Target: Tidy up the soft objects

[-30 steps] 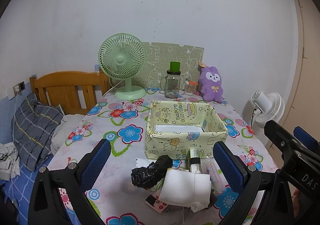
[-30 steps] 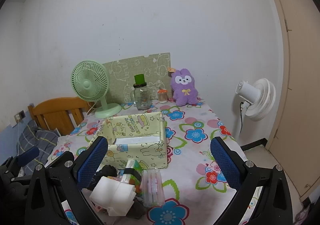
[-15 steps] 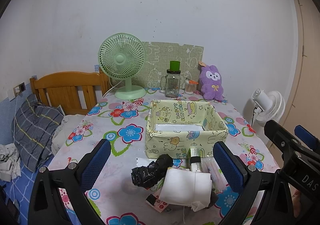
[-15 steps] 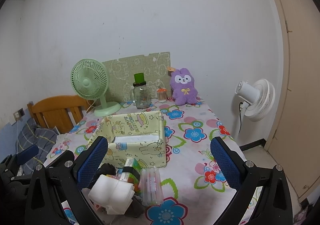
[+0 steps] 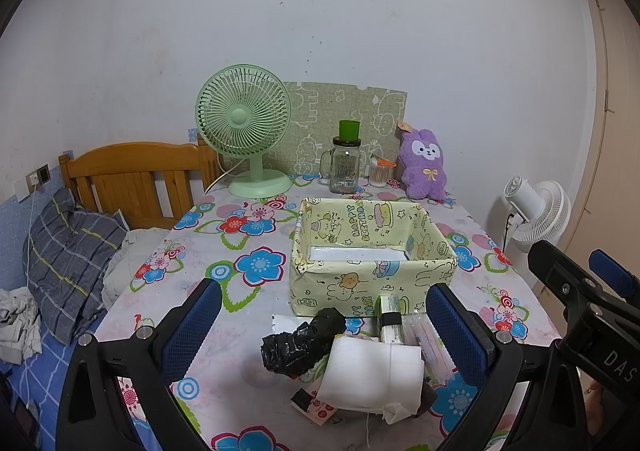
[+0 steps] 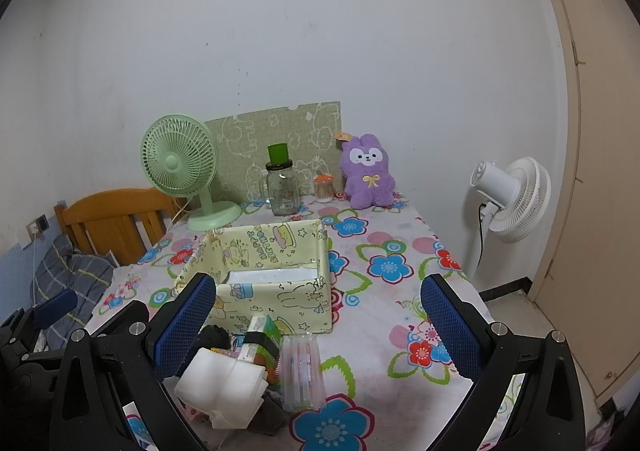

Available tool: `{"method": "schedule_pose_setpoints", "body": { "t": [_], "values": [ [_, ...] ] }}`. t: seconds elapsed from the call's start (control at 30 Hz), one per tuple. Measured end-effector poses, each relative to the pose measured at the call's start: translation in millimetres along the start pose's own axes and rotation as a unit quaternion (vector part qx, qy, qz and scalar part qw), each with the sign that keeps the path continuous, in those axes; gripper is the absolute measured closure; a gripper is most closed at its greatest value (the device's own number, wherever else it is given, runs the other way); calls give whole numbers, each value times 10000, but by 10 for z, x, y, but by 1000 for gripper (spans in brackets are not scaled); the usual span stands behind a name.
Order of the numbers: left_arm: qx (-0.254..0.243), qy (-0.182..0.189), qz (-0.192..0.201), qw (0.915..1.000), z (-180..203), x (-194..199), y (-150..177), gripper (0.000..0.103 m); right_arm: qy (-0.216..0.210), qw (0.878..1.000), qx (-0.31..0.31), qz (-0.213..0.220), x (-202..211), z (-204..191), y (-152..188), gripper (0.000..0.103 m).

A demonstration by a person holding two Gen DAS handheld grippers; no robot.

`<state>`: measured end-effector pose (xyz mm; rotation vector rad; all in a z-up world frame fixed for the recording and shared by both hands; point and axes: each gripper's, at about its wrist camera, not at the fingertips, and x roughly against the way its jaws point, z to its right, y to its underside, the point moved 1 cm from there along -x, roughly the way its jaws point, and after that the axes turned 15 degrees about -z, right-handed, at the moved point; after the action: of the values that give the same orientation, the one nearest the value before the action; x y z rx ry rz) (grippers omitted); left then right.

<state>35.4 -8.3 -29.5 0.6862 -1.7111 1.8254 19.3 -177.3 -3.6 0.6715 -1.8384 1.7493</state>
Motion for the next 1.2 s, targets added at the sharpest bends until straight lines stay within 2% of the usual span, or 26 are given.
{"method": "schedule_pose_setpoints", "body": {
  "t": [0.73, 0.83, 1.2],
  "values": [
    [-25, 101, -137, 9999, 35, -140, 52, 0, 73, 9999, -34, -114, -117, 60, 23, 0],
    [-67, 130, -139, 9998, 62, -174, 74, 0, 70, 9998, -50, -169, -160, 73, 37, 3],
    [-169, 202, -438, 9987, 177, -399, 164, 0, 62, 9989, -75, -466, -381, 113, 132, 5]
  ]
}}
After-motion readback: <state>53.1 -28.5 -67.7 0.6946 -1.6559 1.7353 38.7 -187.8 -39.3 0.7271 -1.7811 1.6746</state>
